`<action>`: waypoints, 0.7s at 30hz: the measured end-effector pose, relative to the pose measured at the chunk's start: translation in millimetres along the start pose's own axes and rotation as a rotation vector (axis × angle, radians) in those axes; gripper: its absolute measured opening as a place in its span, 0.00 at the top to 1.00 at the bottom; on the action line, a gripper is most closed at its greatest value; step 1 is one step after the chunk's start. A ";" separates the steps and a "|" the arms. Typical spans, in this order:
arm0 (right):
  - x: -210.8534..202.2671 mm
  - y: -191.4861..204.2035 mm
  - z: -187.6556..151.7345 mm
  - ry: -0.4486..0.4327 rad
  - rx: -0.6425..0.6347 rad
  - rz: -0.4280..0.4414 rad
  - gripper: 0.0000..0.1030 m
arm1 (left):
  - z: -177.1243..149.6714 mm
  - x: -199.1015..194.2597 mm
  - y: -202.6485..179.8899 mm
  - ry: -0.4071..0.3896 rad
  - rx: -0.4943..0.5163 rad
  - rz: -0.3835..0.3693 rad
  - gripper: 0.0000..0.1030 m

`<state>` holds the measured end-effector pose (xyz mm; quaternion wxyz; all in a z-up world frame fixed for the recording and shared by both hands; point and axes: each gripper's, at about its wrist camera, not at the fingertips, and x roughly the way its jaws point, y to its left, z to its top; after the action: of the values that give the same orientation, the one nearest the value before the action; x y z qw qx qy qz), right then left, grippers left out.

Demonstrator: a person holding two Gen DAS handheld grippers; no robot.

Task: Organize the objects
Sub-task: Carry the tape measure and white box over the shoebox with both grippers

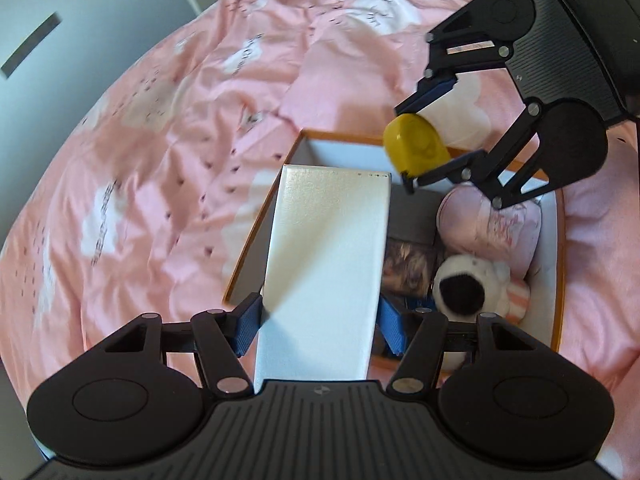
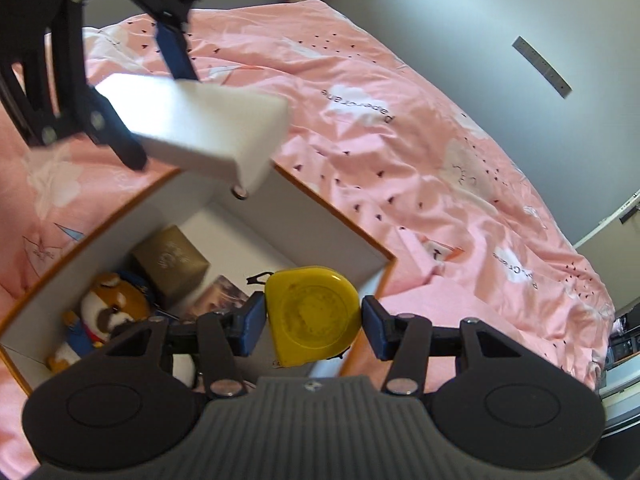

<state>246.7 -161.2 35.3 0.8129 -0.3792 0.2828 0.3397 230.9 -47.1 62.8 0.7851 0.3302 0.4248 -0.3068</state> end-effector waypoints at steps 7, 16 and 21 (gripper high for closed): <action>13.0 -21.7 -17.0 0.004 0.050 -0.018 0.48 | 41.7 66.8 -3.6 0.001 0.077 -0.026 0.31; 31.0 -26.2 -26.5 -0.017 0.072 0.022 0.48 | 34.4 142.6 -0.4 0.089 0.150 -0.033 0.31; 41.6 -24.6 -22.6 -0.038 0.063 0.048 0.48 | 22.8 163.8 3.0 0.145 0.163 -0.028 0.31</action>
<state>286.3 -177.3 3.4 0.8214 -0.3397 0.2868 0.3572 317.6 -96.1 -69.3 0.7184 0.4084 0.4586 -0.3268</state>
